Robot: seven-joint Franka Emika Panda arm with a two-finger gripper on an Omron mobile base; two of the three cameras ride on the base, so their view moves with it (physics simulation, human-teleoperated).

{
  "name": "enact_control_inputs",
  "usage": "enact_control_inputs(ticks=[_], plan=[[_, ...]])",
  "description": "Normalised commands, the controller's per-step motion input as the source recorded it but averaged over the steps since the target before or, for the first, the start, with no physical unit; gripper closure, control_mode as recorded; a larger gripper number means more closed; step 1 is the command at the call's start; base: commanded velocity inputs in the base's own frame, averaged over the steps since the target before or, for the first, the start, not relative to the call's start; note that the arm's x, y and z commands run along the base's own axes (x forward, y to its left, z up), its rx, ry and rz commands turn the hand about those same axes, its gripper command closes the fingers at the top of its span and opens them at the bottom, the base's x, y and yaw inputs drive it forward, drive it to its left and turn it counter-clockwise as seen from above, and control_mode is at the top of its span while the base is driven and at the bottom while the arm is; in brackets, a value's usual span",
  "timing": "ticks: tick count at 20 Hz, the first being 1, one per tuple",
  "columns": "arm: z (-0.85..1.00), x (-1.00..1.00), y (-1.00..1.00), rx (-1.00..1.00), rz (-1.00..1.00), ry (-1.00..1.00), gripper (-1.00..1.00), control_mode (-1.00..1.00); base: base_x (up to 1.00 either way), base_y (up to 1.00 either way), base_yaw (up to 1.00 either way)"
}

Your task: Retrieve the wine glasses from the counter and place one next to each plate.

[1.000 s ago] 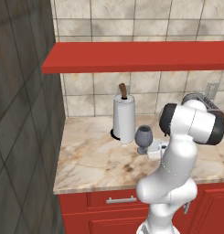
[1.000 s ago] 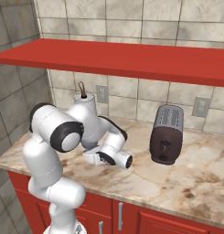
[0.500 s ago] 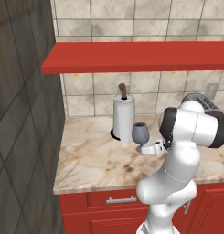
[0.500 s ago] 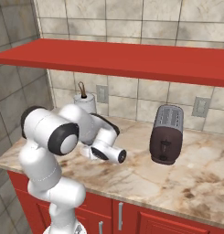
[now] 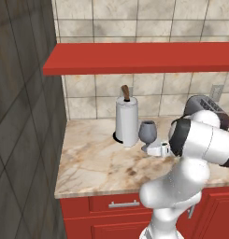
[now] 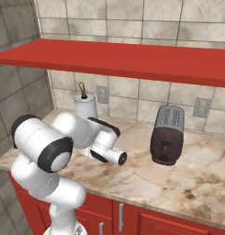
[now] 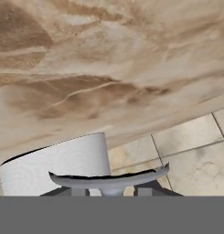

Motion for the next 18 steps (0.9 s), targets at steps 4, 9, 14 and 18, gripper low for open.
enact_control_inputs(ticks=[4,9,14,18], plan=[[0.82,-0.41,-0.14,0.15,0.08,-0.24,1.00,-1.00,0.00,0.00,0.00],[0.99,-0.46,-0.15,0.05,0.15,-0.19,1.00,-1.00,0.00,0.00,0.00],[0.92,-0.73,-0.25,0.01,0.13,-0.05,1.00,-1.00,0.00,0.00,0.00],[0.67,-0.88,-0.14,0.00,0.15,-0.07,1.00,-1.00,0.00,0.00,0.00]])
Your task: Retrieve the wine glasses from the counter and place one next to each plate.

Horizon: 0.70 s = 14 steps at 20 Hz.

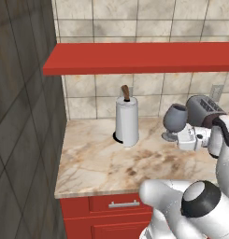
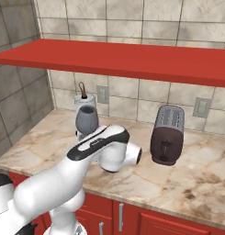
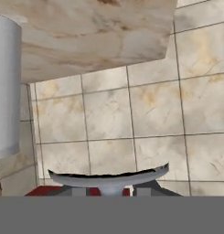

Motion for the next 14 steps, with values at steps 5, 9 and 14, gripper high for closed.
enact_control_inputs(ticks=[5,9,14], plan=[[0.67,-0.88,0.00,0.00,0.14,-0.16,1.00,-1.00,0.00,0.00,0.00],[0.64,-0.97,0.00,0.00,0.09,-0.25,1.00,-1.00,0.00,0.00,0.00],[0.49,-0.78,0.00,0.00,0.07,-0.28,1.00,-1.00,0.00,0.00,0.00]])
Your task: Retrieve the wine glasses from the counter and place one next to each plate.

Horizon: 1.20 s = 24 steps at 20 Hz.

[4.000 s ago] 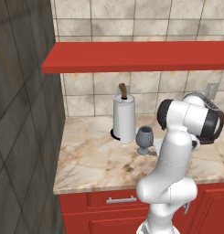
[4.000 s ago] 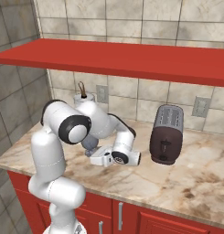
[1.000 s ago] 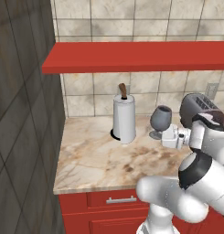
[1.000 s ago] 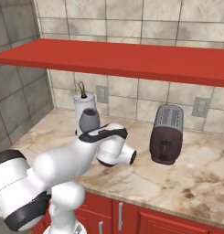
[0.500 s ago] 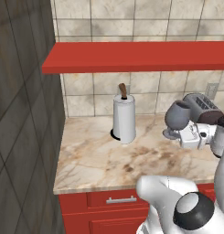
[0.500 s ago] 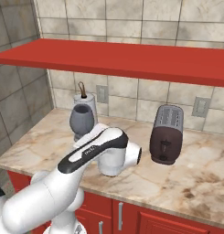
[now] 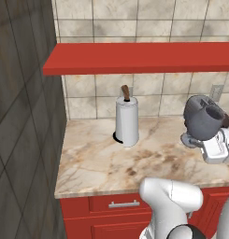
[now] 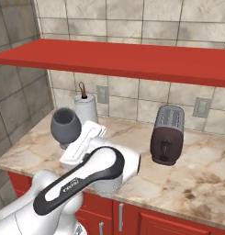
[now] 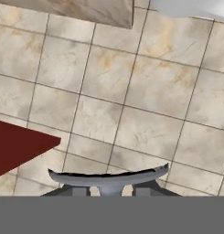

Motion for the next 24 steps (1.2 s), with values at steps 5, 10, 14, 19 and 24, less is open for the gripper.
enact_control_inputs(ticks=[5,10,14,19,24], plan=[[0.33,-0.46,0.00,0.02,0.03,-0.21,1.00,-1.00,0.00,0.00,0.00],[0.12,-0.15,0.01,0.00,0.00,-0.04,1.00,1.00,-0.16,0.00,-0.01],[0.00,0.00,0.00,0.00,0.00,0.00,1.00,1.00,0.01,-0.40,-0.31],[0.00,0.00,0.00,0.00,0.00,0.00,1.00,1.00,0.00,-0.58,-0.66],[0.00,0.00,0.00,0.00,0.00,0.00,1.00,1.00,-0.48,-0.51,-0.62]])
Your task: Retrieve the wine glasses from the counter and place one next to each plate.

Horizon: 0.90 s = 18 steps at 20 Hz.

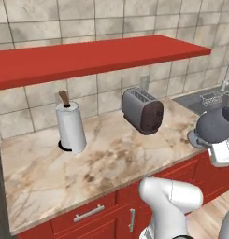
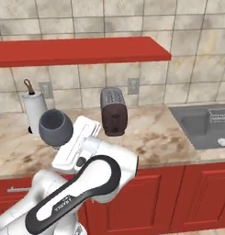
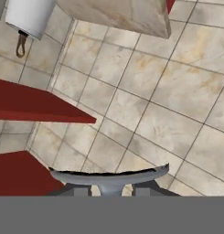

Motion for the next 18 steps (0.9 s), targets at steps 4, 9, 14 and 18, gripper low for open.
enact_control_inputs(ticks=[4,9,14,18], plan=[[0.00,0.00,0.00,0.00,0.00,0.00,1.00,1.00,-1.00,-0.61,-0.38],[0.00,0.00,0.00,0.00,0.00,0.00,1.00,1.00,-0.75,-0.76,-0.51],[0.00,0.00,0.00,0.00,0.00,0.00,1.00,1.00,-0.03,-0.59,-0.80],[0.00,0.00,0.00,0.00,0.00,0.00,1.00,1.00,0.00,-0.02,-0.99]])
